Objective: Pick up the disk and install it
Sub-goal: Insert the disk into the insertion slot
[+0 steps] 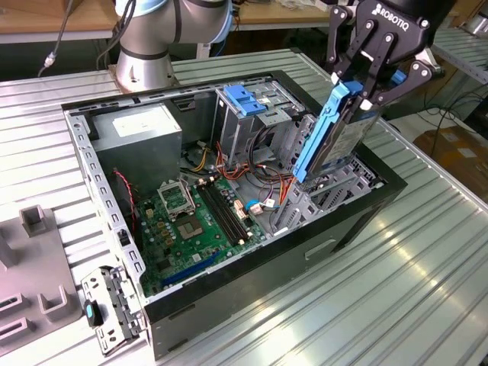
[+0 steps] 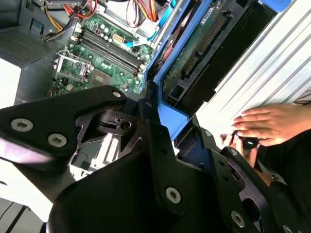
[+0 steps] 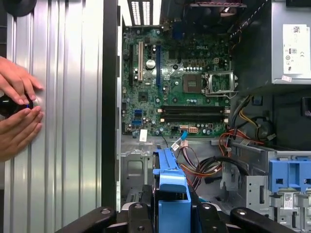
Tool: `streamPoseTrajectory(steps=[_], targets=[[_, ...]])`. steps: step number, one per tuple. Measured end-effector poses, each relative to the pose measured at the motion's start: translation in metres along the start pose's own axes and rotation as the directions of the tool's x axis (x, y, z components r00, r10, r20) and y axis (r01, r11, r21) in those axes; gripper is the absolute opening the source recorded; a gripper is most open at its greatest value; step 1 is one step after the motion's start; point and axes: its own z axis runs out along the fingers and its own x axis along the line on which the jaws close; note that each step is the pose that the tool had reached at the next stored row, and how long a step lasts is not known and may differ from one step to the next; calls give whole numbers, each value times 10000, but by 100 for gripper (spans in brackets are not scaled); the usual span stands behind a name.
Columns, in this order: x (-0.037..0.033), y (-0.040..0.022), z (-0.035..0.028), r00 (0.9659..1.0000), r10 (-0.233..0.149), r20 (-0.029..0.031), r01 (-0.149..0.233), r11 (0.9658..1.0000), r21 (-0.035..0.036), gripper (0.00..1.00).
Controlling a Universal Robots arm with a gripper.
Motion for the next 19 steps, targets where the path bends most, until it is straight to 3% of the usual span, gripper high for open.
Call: streamPoseTrajectory(steps=[15, 19], targets=[[2, -124, 144, 10000, -16, -22, 16, 10000, 35, 37], [2, -127, 181, 10000, -20, -24, 21, 10000, 87, 37]])
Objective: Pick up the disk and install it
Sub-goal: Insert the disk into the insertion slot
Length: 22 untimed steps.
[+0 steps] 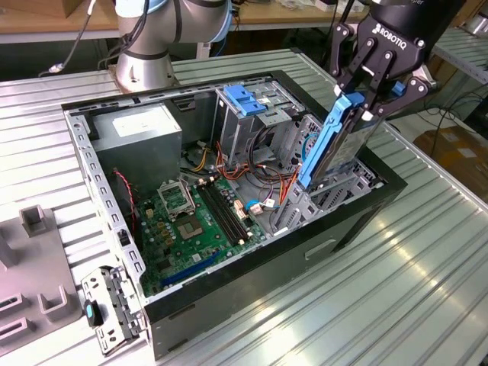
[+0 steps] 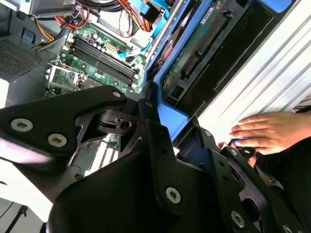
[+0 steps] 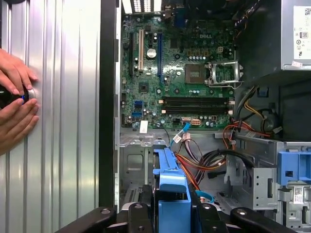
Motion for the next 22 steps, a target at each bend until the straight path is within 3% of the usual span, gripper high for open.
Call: streamPoseTrajectory(steps=[5, 10, 14, 22], targets=[[3, 0, 23, 10000, 0, -1, 0, 10000, 34, 37], [5, 3, -3, 10000, 0, -1, 0, 10000, 35, 37], [23, 41, 0, 10000, 1, 0, -1, 10000, 35, 37], [25, 19, 83, 10000, 39, -1, -39, 10000, 34, 37]])
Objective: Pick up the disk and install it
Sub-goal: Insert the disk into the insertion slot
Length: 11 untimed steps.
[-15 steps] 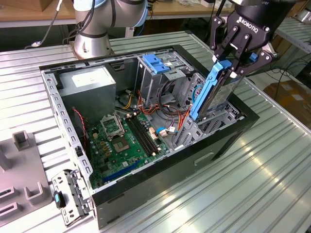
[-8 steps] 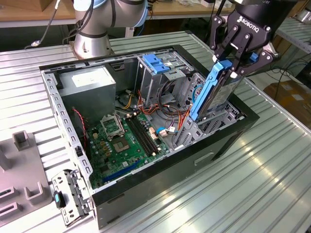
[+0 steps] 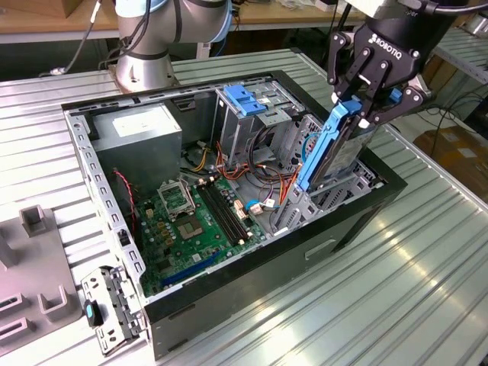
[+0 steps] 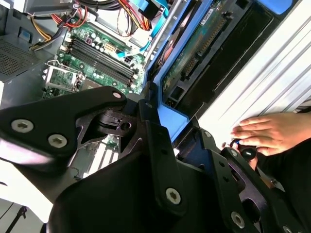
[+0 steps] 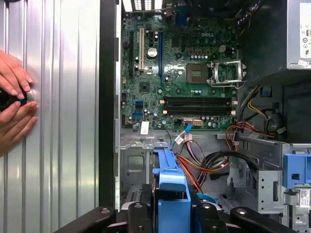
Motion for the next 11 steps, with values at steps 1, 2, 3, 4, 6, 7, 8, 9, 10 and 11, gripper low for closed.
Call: streamPoseTrajectory(steps=[1, 2, 3, 4, 6, 7, 8, 9, 10, 11], targets=[[0, -7, 13, 10000, 15, 0, -15, 10000, 1, 37], [0, -7, 20, 10000, 18, 0, -18, 10000, 1, 37], [0, -7, 25, 10000, 19, 0, -19, 10000, 0, 37], [0, -8, 34, 10000, 19, 1, -19, 10000, 1, 37], [0, -8, 53, 10000, 19, 1, -19, 10000, 0, 37], [0, -8, 66, 10000, 19, 2, -19, 10000, 1, 37], [1, -8, 81, 10000, 20, 1, -20, 10000, 1, 37], [1, -8, 94, 10000, 20, 1, -20, 10000, 1, 37], [2, -9, 114, 10000, 21, 2, -21, 10000, 1, 37], [2, -9, 129, 10000, 21, 1, -21, 10000, 1, 37]])
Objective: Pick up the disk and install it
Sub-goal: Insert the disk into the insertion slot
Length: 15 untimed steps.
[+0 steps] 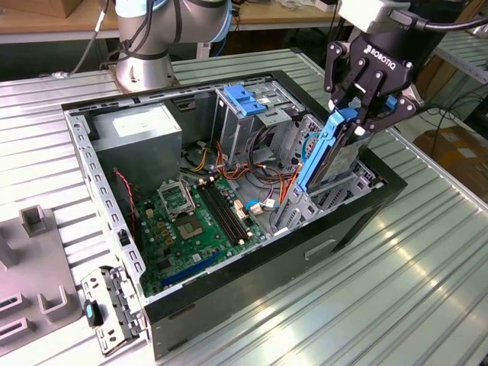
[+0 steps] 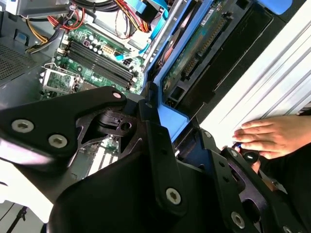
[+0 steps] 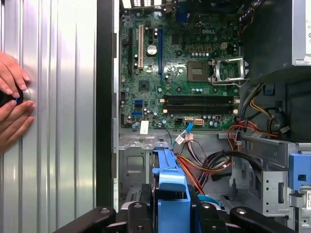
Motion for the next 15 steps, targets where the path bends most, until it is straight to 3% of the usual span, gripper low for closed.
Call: streamPoseTrajectory(steps=[4, 15], targets=[[10, -1, 136, 10000, 1, 0, -1, 10000, 0, 37], [35, -4, 399, 10000, 2, 1, -2, 10000, 0, 37]])
